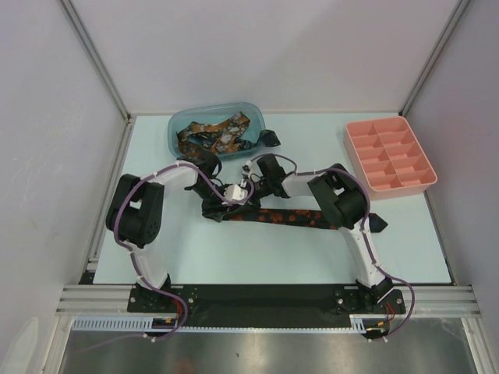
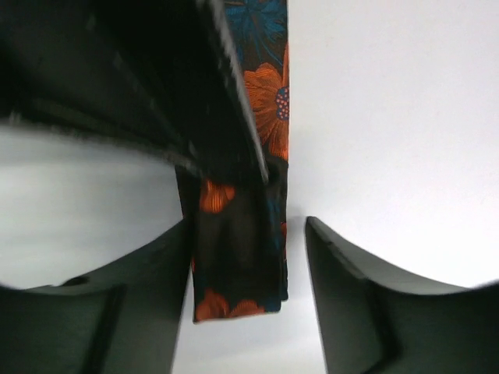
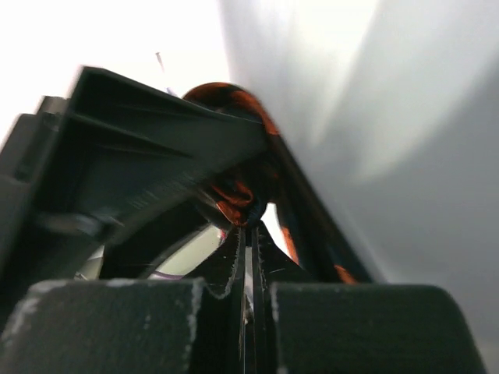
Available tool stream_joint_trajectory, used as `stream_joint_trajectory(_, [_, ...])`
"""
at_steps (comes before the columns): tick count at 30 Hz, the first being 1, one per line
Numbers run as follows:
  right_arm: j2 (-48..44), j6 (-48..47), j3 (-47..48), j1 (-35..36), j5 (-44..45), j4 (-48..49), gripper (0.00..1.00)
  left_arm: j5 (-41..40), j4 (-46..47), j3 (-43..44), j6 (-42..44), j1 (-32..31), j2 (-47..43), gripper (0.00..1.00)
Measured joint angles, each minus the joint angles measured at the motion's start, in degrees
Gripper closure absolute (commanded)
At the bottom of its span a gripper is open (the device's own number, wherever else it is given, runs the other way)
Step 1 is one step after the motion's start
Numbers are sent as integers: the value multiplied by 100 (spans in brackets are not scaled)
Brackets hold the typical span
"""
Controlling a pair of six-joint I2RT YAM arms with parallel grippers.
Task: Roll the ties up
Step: Roll the tie at the center of the board.
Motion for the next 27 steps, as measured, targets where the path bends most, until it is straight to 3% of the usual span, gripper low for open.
stream_joint_trajectory(6, [0,-549,0,-140,125,-616,100,114,-28,190,-181,319,-2,20])
stream_joint_trajectory(11, [0,-876,61,-184,166,-946,100,199,2,212,-190,446,-11,20])
stream_joint_trajectory(15, [0,-1145,192,-177,210,-1207,100,254,2,216,-238,387,-9,30])
stream_joint_trajectory(19, [0,-1340,260,-168,238,-1364,100,328,-17,225,-328,267,-7,53])
stream_joint_trajectory(27, [0,-1456,271,-160,232,-1425,100,404,-4,431,-651,-175,-7,57])
